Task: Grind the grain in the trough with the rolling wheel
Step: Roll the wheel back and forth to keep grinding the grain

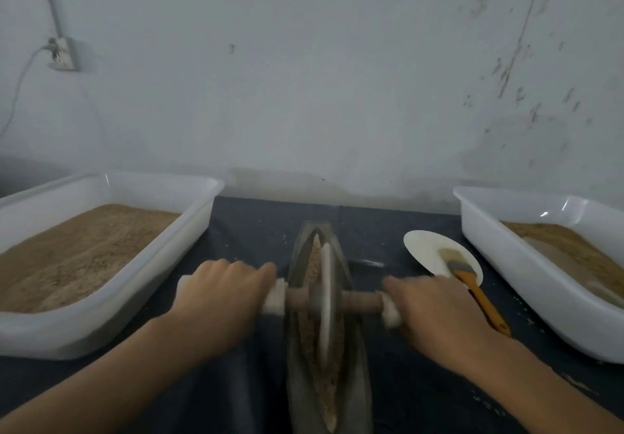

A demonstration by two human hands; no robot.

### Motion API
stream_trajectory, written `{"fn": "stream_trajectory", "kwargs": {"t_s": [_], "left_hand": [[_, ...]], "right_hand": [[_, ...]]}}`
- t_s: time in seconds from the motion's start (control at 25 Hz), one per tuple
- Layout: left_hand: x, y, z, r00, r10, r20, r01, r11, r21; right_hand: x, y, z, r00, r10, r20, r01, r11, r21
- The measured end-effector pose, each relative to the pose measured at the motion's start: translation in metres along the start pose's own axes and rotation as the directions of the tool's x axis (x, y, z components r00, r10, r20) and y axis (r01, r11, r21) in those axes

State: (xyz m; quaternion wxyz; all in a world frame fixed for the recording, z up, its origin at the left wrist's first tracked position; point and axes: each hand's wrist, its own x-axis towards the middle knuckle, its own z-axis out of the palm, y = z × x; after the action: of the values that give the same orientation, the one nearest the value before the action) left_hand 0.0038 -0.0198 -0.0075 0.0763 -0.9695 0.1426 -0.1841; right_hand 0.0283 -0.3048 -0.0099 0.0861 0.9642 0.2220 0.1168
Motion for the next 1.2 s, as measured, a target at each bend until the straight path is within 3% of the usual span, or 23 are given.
{"fn": "stream_trajectory", "kwargs": {"t_s": [0.12, 0.32, 0.52, 0.68, 0.8, 0.84, 0.92, 1.0, 1.08, 1.2], "left_hand": [[-0.044, 0.011, -0.024, 0.957, 0.185, -0.222, -0.168, 0.982, 0.090], [0.009, 0.009, -0.005, 0.998, -0.056, 0.033, 0.050, 0.983, 0.177], [0.078, -0.005, 0.011, 0.988, -0.147, -0.041, 0.152, 0.977, 0.152], [0.029, 0.005, 0.003, 0.998, -0.025, -0.055, 0.032, 0.990, 0.138], [-0.034, 0.011, -0.015, 0.964, 0.159, -0.215, -0.131, 0.982, 0.139], [-0.042, 0.010, -0.018, 0.948, 0.183, -0.260, -0.150, 0.979, 0.140], [-0.032, 0.010, -0.018, 0.968, 0.147, -0.201, -0.116, 0.981, 0.156], [0.002, 0.012, -0.001, 0.989, 0.053, -0.138, -0.024, 0.978, 0.205], [0.047, 0.004, 0.017, 0.994, -0.072, -0.079, 0.083, 0.987, 0.139], [0.084, -0.012, 0.032, 0.985, -0.164, -0.049, 0.166, 0.985, 0.046]], "right_hand": [[-0.041, 0.001, -0.017, 0.987, 0.030, 0.156, -0.030, 1.000, -0.001], [0.012, -0.005, 0.002, 0.998, 0.053, -0.039, -0.054, 0.998, -0.010], [0.092, 0.006, 0.008, 0.984, 0.134, -0.117, -0.138, 0.990, -0.031], [0.023, 0.002, 0.013, 0.998, 0.010, -0.067, -0.009, 1.000, 0.015], [-0.044, -0.006, -0.010, 0.939, -0.152, -0.308, 0.147, 0.988, -0.041], [-0.051, -0.005, -0.015, 0.935, -0.161, -0.315, 0.151, 0.987, -0.057], [-0.044, -0.008, -0.014, 0.975, -0.116, -0.189, 0.102, 0.991, -0.084], [-0.006, -0.009, -0.002, 0.998, 0.022, -0.063, -0.028, 0.996, -0.089], [0.046, -0.006, 0.004, 0.993, 0.089, -0.072, -0.093, 0.994, -0.058], [0.099, -0.001, -0.003, 0.985, 0.061, -0.162, -0.083, 0.987, -0.135]]}}
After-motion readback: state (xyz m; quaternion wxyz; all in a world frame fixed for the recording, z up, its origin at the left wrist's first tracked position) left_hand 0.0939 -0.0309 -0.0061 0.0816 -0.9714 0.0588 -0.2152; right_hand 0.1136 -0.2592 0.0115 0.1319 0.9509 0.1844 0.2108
